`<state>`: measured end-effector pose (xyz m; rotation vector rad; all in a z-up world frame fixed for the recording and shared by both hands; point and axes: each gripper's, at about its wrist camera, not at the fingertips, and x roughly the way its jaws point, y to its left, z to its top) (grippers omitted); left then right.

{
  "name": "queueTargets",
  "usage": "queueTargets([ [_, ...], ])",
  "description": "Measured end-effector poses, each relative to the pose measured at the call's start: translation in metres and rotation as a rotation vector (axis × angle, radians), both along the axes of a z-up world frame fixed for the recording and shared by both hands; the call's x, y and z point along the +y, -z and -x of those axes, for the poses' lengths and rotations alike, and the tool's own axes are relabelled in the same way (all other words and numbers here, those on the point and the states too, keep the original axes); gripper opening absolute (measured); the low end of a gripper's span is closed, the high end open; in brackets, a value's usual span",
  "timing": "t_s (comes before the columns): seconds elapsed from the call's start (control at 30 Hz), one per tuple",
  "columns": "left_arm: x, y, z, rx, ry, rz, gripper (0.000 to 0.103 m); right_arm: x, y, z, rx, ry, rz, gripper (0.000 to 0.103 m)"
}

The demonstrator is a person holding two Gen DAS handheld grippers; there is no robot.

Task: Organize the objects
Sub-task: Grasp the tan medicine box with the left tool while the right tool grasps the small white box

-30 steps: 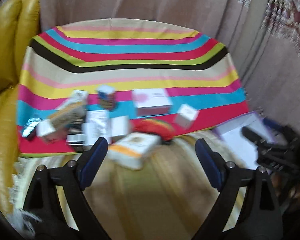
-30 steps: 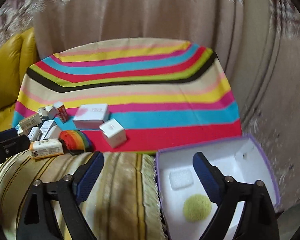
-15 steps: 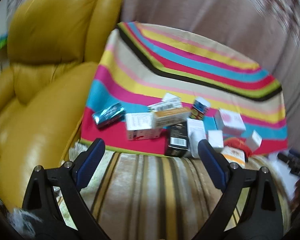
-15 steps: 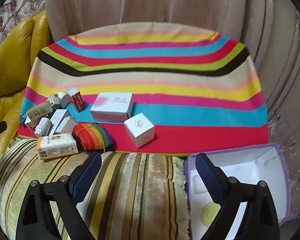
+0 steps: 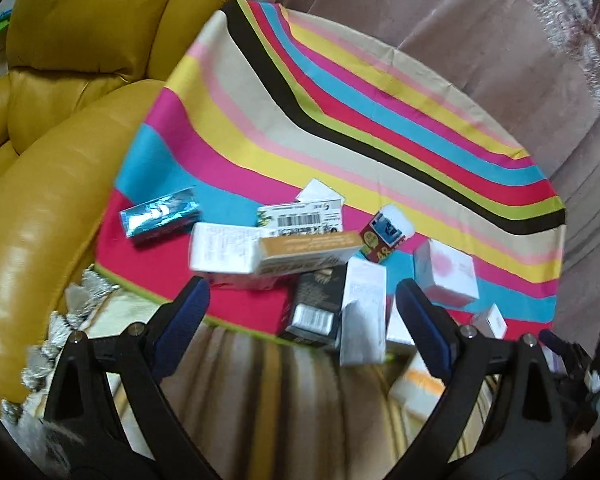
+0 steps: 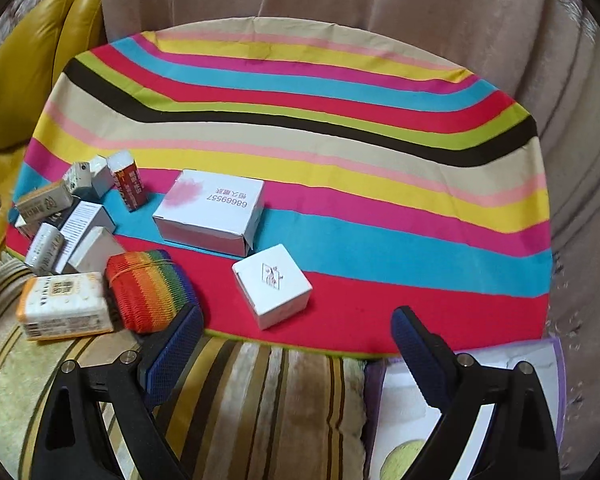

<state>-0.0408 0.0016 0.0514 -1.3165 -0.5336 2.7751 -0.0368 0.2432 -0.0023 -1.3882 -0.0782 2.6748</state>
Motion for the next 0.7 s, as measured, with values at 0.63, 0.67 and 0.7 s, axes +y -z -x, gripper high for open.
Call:
queueTargets([
  [0.63, 0.030, 0.029, 0.060, -0.173, -0.139, 0.172, 0.085, 0.003, 0.019, 0.035, -0.037, -0.094, 0.007, 0.096],
  [0.67, 0.030, 0.030, 0.062, -0.178, -0.139, 0.173, 0.085, 0.003, 0.019, 0.035, -0.039, -0.098, 0.009, 0.096],
  [0.7, 0.030, 0.031, 0.061, -0.174, -0.140, 0.173, 0.085, 0.003, 0.021, 0.036, -0.043, -0.104, 0.011, 0.096],
])
